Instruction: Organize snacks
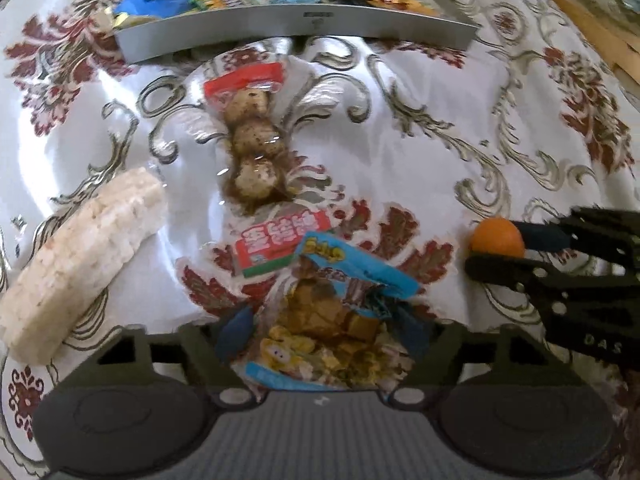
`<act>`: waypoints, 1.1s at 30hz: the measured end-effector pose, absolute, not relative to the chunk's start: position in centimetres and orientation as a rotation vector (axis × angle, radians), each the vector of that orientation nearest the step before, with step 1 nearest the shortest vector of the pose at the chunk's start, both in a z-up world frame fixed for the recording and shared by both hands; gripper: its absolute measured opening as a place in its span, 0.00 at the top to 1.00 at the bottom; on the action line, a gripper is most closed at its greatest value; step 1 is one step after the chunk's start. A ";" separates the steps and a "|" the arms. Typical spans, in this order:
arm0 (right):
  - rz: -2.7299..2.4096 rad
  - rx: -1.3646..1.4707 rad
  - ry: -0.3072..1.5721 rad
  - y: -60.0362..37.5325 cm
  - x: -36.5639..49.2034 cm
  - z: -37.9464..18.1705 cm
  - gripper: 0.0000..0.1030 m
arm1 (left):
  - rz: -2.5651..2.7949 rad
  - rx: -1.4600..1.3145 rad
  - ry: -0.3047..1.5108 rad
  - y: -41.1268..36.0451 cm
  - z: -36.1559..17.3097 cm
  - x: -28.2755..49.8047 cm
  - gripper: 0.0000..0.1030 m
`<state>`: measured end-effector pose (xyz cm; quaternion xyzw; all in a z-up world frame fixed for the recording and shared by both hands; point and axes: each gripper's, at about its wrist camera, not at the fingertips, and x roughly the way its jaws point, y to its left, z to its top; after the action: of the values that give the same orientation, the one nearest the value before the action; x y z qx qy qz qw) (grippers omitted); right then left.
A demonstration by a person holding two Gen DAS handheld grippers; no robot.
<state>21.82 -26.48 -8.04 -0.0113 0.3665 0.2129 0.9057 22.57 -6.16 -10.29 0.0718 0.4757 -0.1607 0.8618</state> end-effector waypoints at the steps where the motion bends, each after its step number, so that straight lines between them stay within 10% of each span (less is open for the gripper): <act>1: 0.441 -0.022 0.756 -26.5 21.8 -8.0 0.65 | -0.342 0.157 0.996 -6.3 -10.2 22.5 0.31; 9: 0.448 -0.019 0.750 -26.4 21.7 -8.0 0.65 | -0.346 0.111 0.986 -6.1 -9.4 21.9 0.46; 33: 0.483 -0.045 0.698 -25.8 21.1 -7.4 0.65 | -0.282 0.046 0.870 -5.6 -7.6 19.5 0.49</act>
<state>21.08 -25.82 -7.42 -0.0216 0.3386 0.2345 0.9110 19.48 -5.59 -7.60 0.0222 0.4202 -0.1360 0.8969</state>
